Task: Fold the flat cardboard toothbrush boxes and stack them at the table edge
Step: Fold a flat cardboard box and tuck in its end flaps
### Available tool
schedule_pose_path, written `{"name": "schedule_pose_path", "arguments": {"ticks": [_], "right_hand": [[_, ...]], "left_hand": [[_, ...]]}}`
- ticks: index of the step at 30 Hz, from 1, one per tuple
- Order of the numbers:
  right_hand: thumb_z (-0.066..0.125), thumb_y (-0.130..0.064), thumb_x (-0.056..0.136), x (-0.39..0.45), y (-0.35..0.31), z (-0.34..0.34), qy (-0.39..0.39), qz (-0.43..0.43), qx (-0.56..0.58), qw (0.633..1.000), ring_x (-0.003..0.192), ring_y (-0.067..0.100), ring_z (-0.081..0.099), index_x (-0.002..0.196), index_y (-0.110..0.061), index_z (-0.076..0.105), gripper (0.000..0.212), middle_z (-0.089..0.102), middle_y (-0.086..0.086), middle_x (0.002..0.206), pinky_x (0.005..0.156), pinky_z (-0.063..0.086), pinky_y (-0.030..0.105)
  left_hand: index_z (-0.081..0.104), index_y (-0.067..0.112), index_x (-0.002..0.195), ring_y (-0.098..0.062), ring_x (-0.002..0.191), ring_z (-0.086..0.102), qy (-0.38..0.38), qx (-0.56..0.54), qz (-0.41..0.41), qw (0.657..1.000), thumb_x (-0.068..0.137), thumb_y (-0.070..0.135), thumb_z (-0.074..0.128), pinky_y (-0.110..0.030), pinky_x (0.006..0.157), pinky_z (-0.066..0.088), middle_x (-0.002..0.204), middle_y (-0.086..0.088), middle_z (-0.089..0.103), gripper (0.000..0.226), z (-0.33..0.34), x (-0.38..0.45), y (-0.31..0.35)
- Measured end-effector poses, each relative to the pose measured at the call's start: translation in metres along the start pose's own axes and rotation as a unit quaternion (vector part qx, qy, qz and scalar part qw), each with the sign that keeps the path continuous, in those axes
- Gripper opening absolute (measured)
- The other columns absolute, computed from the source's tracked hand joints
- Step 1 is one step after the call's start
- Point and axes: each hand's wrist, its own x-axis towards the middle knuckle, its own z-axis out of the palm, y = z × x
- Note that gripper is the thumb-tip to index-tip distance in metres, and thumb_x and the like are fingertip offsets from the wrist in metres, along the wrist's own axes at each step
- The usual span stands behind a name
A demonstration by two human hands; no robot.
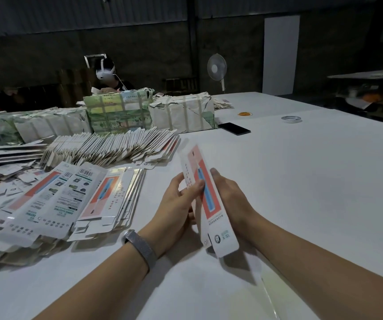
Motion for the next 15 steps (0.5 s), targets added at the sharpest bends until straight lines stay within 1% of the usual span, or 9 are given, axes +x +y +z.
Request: {"name": "schedule_pose_path", "arguments": {"ticks": [1, 3, 4, 6, 8, 10, 13, 15], "right_hand": [[0.035, -0.056, 0.097, -0.0001, -0.0010, -0.0028, -0.002, 0.006, 0.010, 1.000, 0.080, 0.021, 0.076, 0.110, -0.039, 0.060, 0.033, 0.075, -0.003, 0.101, 0.066, 0.057, 0.024], [0.035, -0.060, 0.090, -0.0007, -0.0026, -0.0058, -0.005, 0.008, 0.026, 1.000, 0.081, 0.018, 0.076, 0.109, -0.041, 0.059, 0.036, 0.074, -0.008, 0.097, 0.063, 0.057, 0.022], [0.035, -0.060, 0.091, -0.0006, -0.0027, -0.0057, -0.005, 0.004, 0.031, 0.999, 0.082, 0.018, 0.076, 0.109, -0.043, 0.058, 0.034, 0.074, -0.009, 0.097, 0.064, 0.058, 0.023], [0.036, -0.053, 0.099, -0.0005, -0.0016, -0.0059, -0.002, -0.001, 0.034, 0.999, 0.086, 0.020, 0.076, 0.114, -0.044, 0.058, 0.028, 0.074, -0.006, 0.102, 0.070, 0.061, 0.029], [0.037, -0.049, 0.102, -0.0007, 0.0002, -0.0062, 0.003, -0.005, 0.036, 0.999, 0.089, 0.022, 0.075, 0.123, -0.041, 0.058, 0.031, 0.074, -0.004, 0.107, 0.076, 0.062, 0.034], [0.038, -0.048, 0.103, -0.0004, 0.0015, -0.0062, 0.001, -0.007, 0.031, 0.999, 0.092, 0.022, 0.075, 0.129, -0.040, 0.056, 0.033, 0.072, -0.003, 0.113, 0.081, 0.062, 0.036], [0.037, -0.045, 0.104, 0.0004, 0.0012, -0.0063, 0.002, -0.016, 0.023, 1.000, 0.093, 0.018, 0.075, 0.124, -0.046, 0.055, 0.026, 0.071, -0.008, 0.113, 0.075, 0.061, 0.030], [0.037, -0.044, 0.105, 0.0003, 0.0006, -0.0069, 0.005, -0.021, 0.018, 1.000, 0.093, 0.017, 0.074, 0.128, -0.044, 0.054, 0.029, 0.071, -0.009, 0.114, 0.072, 0.060, 0.026]], "left_hand": [[0.050, 0.027, 0.133, -0.027, 0.081, 0.076, -0.001, 0.006, 0.001, 1.000, 0.076, 0.053, 0.078, -0.032, 0.063, 0.059, 0.093, -0.007, 0.077, 0.069, -0.0011, -0.0005, -0.0003], [0.050, 0.027, 0.131, -0.025, 0.081, 0.077, -0.002, 0.010, 0.006, 1.000, 0.078, 0.048, 0.074, -0.031, 0.064, 0.060, 0.092, -0.005, 0.078, 0.062, -0.0018, -0.0007, -0.0011], [0.050, 0.027, 0.131, -0.025, 0.080, 0.077, 0.000, 0.008, 0.009, 1.000, 0.078, 0.045, 0.072, -0.031, 0.064, 0.060, 0.091, -0.005, 0.078, 0.060, -0.0020, -0.0007, -0.0013], [0.050, 0.027, 0.129, -0.024, 0.080, 0.077, 0.006, 0.002, 0.013, 1.000, 0.077, 0.042, 0.072, -0.031, 0.064, 0.060, 0.091, -0.005, 0.077, 0.059, -0.0017, -0.0014, -0.0010], [0.049, 0.026, 0.129, -0.024, 0.082, 0.077, 0.009, -0.001, 0.010, 1.000, 0.077, 0.040, 0.071, -0.031, 0.066, 0.061, 0.093, -0.006, 0.076, 0.059, -0.0006, -0.0021, 0.0001], [0.049, 0.024, 0.130, -0.023, 0.083, 0.076, 0.006, 0.008, 0.004, 1.000, 0.081, 0.038, 0.069, -0.030, 0.067, 0.060, 0.097, -0.008, 0.074, 0.055, 0.0009, -0.0026, 0.0009], [0.050, 0.021, 0.131, -0.019, 0.084, 0.076, 0.000, 0.033, 0.010, 0.999, 0.097, 0.030, 0.060, -0.026, 0.067, 0.059, 0.093, -0.002, 0.074, 0.037, 0.0009, -0.0014, 0.0001], [0.050, 0.022, 0.131, -0.017, 0.084, 0.076, -0.006, 0.051, 0.014, 0.999, 0.102, 0.028, 0.055, -0.024, 0.068, 0.059, 0.087, 0.004, 0.075, 0.030, 0.0009, -0.0009, -0.0008]]}}
